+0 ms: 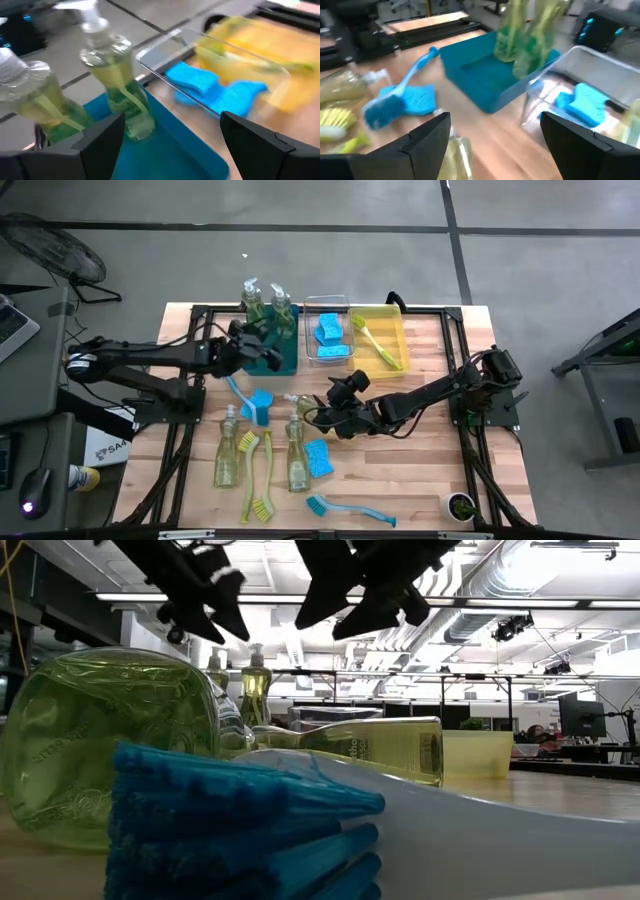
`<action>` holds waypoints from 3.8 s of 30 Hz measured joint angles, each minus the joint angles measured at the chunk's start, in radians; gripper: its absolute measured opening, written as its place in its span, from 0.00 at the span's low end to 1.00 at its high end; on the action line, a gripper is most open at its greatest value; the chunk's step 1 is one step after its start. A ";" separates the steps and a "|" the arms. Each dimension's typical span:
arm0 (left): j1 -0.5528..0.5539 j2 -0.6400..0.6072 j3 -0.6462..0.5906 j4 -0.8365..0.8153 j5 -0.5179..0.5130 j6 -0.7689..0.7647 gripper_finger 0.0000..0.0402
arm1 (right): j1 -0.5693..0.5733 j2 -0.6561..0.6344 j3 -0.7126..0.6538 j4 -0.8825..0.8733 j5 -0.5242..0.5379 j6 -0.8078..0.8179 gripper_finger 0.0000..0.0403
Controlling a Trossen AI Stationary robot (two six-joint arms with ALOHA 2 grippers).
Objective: Pick & Place Kitchen Sink Supplies
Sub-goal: Put the blue sponge into the transparent bin
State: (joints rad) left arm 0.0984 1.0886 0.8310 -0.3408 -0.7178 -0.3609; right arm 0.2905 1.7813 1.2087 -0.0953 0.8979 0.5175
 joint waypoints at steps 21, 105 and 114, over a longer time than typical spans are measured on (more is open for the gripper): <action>-0.470 -0.205 0.000 -0.191 0.027 0.034 0.80 | 0.058 0.000 0.000 -0.089 -0.489 -0.163 0.75; -0.780 -0.424 -0.532 0.629 0.304 0.285 0.80 | 0.229 0.267 0.000 -0.017 -0.583 0.010 0.12; -0.780 -0.424 -0.532 0.629 0.304 0.285 0.80 | 0.230 0.267 0.000 -0.014 -0.590 0.029 0.01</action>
State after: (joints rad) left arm -0.6811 0.6647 0.2989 0.2878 -0.4137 -0.0758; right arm 0.5201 2.0487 1.2091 -0.1097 0.3077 0.5465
